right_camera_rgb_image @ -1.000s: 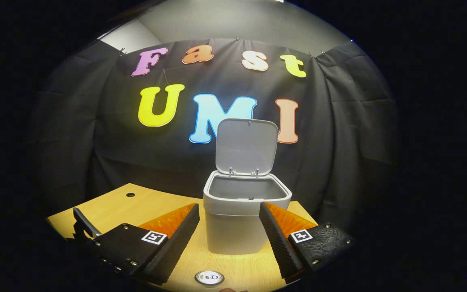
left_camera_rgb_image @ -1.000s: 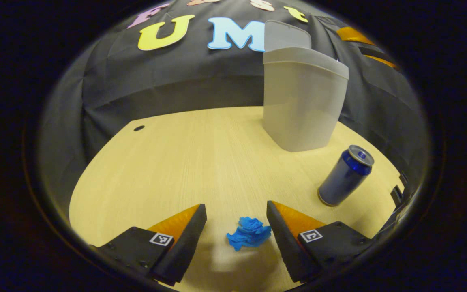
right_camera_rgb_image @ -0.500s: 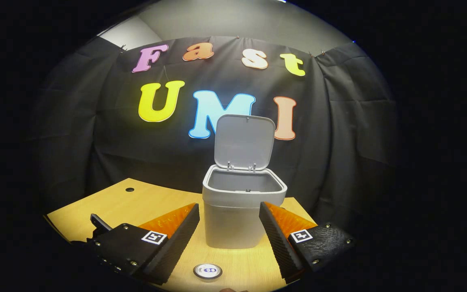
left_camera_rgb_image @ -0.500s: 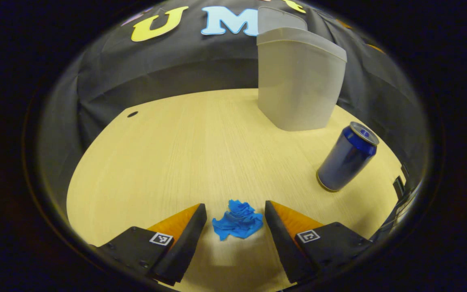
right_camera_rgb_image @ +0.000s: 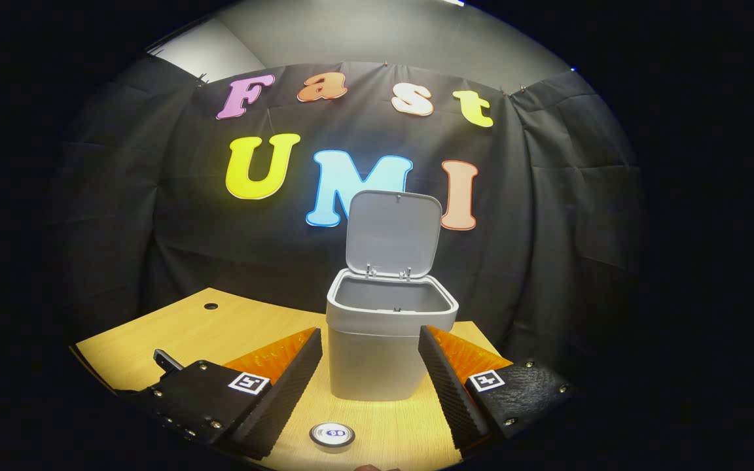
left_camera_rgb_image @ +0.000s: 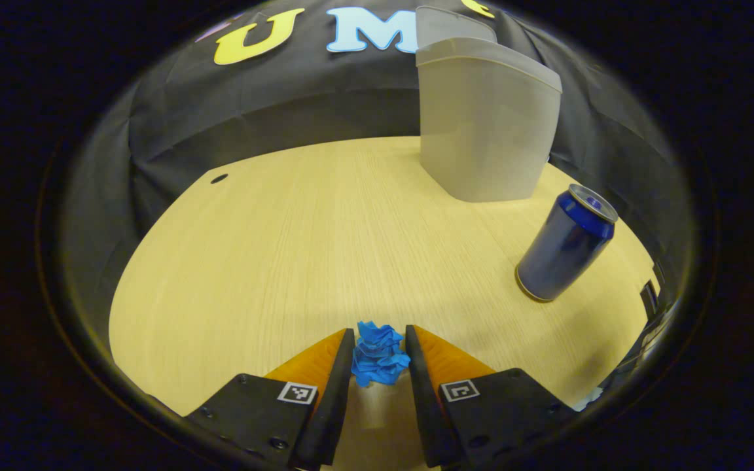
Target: Press the lid of the desktop garbage bin to open it, pick up the crumpled paper on the desktop and throw it into the bin, then pick up the pop can on the desktop and drop it into the bin, and finally close the garbage bin lid.
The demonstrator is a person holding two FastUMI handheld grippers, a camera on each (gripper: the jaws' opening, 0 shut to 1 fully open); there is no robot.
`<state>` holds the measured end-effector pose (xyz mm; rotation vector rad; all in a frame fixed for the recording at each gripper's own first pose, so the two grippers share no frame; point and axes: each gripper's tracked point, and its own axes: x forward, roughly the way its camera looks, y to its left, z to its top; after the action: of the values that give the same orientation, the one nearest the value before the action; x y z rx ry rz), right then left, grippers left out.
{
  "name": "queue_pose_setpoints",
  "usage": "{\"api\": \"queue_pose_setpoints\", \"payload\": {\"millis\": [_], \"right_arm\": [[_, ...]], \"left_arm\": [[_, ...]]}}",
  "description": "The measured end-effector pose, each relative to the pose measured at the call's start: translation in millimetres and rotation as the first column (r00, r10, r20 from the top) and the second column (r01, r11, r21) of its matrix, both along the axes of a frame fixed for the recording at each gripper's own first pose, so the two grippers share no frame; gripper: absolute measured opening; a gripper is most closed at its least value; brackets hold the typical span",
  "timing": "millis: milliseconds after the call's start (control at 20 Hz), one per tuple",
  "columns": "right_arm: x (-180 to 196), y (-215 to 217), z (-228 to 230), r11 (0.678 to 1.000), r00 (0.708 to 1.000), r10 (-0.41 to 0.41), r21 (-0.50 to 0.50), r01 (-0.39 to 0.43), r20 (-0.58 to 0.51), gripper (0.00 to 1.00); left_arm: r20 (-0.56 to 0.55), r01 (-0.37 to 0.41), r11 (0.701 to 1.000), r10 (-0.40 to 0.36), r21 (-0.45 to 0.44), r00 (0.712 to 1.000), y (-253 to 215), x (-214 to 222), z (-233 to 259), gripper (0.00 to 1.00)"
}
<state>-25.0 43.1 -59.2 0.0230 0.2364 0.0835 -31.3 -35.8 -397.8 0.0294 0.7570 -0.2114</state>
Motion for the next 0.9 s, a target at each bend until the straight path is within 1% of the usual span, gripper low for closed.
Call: {"api": "queue_pose_setpoints", "payload": {"millis": [50,100,150,200,250,300,350,400,500,550,600,650,700,750,800,900], "right_arm": [[-1,1,0,1.0,1.0,0.004,0.0,-0.004,0.001,0.95],[-2,1,1,1.0,1.0,0.007,-0.001,-0.007,0.002,0.95],[-3,2,1,1.0,1.0,0.009,-0.002,-0.009,0.003,0.95],[-4,2,2,1.0,1.0,0.012,-0.002,-0.012,0.005,0.95],[-5,2,4,1.0,1.0,0.013,-0.003,-0.013,0.008,0.95],[-6,1,5,1.0,1.0,0.012,-0.006,-0.012,0.013,0.95],[-7,1,6,1.0,1.0,0.01,-0.008,-0.01,0.018,0.95],[-7,-1,8,1.0,1.0,0.008,-0.009,-0.008,0.022,0.95],[-10,-4,10,1.0,1.0,0.0,-0.006,0.0,0.029,0.95],[-11,-6,11,1.0,0.999,-0.003,-0.002,0.004,0.032,0.95],[-11,-8,12,1.0,0.999,-0.008,0.002,0.008,0.034,0.95],[-11,-10,13,1.0,0.999,-0.015,0.005,0.014,0.039,0.95],[-10,-13,15,1.0,0.999,-0.021,0.01,0.02,0.043,0.95],[-11,-16,15,0.999,0.998,-0.029,0.014,0.029,0.047,0.95],[-11,-19,17,0.999,0.998,-0.039,0.021,0.038,0.052,0.95],[-11,-25,19,0.998,0.996,-0.059,0.037,0.057,0.059,0.95]], "left_arm": [[0.005,-0.013,1.0,0.013,0.0,1.0,3,3,2,0.45],[-0.005,-0.007,1.0,0.007,-0.009,1.0,0,0,2,0.34],[-0.001,-0.005,1.0,0.005,-0.006,1.0,0,1,2,0.36],[0.009,-0.013,1.0,0.013,0.0,1.0,2,3,5,0.35],[0.012,-0.003,1.0,0.003,-0.008,1.0,-1,3,7,0.29],[0.025,-0.003,1.0,0.003,-0.005,1.0,1,4,12,0.29],[0.046,-0.021,1.0,0.02,0.015,0.999,7,6,21,0.29],[0.062,-0.022,1.0,0.022,0.007,0.998,5,11,24,0.22],[0.084,-0.026,1.0,0.027,-0.009,0.996,4,16,37,0.2],[0.099,-0.027,1.0,0.028,-0.011,0.995,4,20,44,0.22],[0.112,-0.028,1.0,0.029,-0.011,0.993,4,22,51,0.2],[0.128,-0.032,0.999,0.034,-0.015,0.991,4,25,60,0.21],[0.144,-0.036,0.999,0.039,-0.024,0.989,5,29,70,0.2],[0.162,-0.041,0.999,0.046,-0.031,0.986,5,34,82,0.22],[0.181,-0.046,0.998,0.052,-0.041,0.982,7,40,93,0.21],[0.218,-0.051,0.997,0.064,-0.061,0.974,6,50,114,0.2]]}}
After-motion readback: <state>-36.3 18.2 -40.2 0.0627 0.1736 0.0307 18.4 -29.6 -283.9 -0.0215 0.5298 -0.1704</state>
